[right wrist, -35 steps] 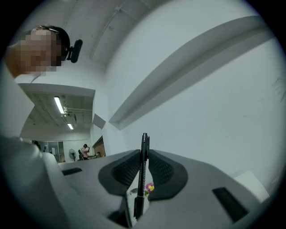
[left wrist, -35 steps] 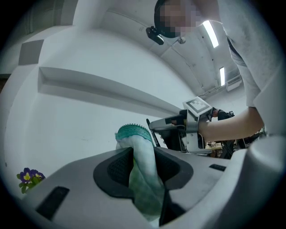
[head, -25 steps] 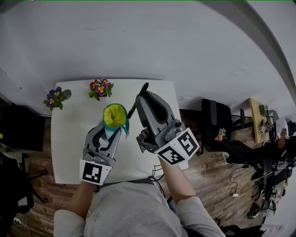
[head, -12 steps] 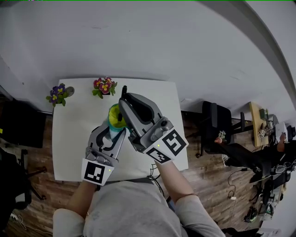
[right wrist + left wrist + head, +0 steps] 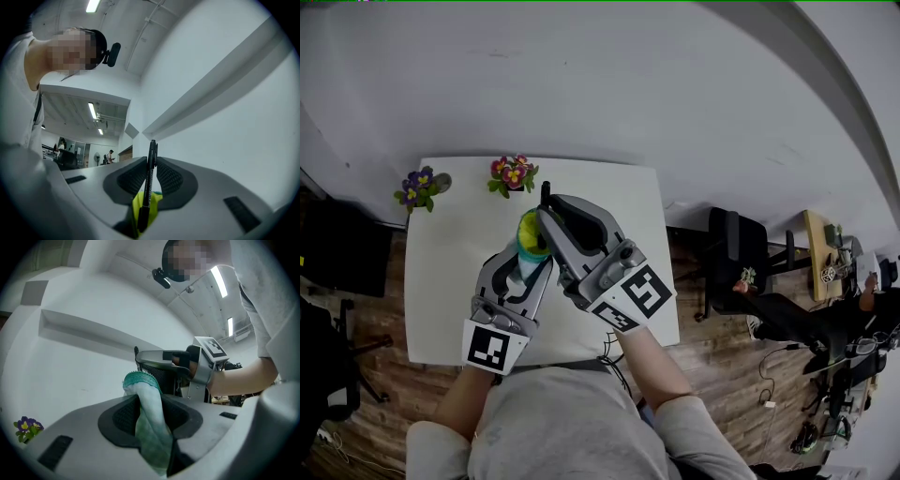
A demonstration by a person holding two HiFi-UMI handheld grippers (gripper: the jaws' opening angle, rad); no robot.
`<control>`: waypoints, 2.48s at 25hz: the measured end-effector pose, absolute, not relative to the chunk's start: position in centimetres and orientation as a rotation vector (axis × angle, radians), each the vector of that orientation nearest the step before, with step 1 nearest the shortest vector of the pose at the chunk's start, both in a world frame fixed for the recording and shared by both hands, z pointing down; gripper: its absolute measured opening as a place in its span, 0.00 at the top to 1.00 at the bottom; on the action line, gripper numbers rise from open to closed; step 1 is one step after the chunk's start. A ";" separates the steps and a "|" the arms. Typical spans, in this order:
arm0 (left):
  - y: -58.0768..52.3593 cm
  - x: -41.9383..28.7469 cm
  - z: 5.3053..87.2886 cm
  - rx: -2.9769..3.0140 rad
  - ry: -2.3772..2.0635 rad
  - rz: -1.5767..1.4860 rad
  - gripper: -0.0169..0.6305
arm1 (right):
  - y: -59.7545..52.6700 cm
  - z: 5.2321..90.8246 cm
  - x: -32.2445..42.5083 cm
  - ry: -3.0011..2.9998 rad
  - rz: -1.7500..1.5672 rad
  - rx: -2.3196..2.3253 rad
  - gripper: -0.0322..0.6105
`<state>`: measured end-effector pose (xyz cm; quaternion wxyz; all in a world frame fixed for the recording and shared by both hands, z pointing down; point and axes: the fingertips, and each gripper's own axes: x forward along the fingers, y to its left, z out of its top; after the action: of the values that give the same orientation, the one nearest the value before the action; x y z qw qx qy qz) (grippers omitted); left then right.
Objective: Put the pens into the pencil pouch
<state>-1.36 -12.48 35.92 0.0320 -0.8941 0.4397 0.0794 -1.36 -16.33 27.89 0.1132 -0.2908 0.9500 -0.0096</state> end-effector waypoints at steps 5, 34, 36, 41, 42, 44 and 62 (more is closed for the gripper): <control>-12.5 -1.6 35.8 -2.740 1.365 0.249 0.75 | -16.2 27.6 -0.7 2.765 -0.035 -0.855 0.84; -13.2 -3.3 34.2 -2.634 1.400 0.289 0.78 | -16.0 31.6 -2.0 3.002 -0.110 -0.814 0.86; -13.3 -3.5 34.2 -2.624 1.403 0.287 0.78 | -15.9 31.5 -2.1 3.016 -0.129 -0.781 0.83; -13.5 -3.8 34.2 -2.612 1.395 0.285 0.78 | -16.2 30.2 -2.3 3.000 -0.107 -0.782 0.71; -13.4 -3.8 34.2 -2.608 1.390 0.276 0.78 | -16.3 29.9 -2.2 2.991 -0.103 -0.788 0.71; -13.2 -3.6 34.3 -2.598 1.374 0.247 0.78 | -16.6 29.5 -2.0 2.977 -0.101 -0.808 0.71; -13.6 -4.4 33.6 -2.539 1.366 0.231 0.79 | -16.7 31.2 -3.1 3.117 -0.229 -0.722 0.79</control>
<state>-4.40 -13.59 33.63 0.1244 -0.8711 0.4685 0.0792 -3.07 -16.67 31.24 -0.0329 -0.2248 0.9712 -0.0714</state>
